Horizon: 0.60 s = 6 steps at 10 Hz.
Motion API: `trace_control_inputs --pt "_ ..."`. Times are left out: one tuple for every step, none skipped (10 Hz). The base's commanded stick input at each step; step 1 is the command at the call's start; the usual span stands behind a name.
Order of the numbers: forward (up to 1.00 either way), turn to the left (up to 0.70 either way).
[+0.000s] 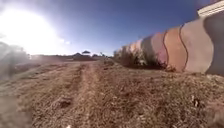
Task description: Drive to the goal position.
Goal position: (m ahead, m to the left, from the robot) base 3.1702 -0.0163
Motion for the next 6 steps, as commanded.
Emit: trace_control_inputs --pt "0.5 0.0" --pt "0.5 0.0" --pt "0.5 0.0" --pt "0.5 0.0" --pt "0.5 0.0" --pt "0.5 0.0"
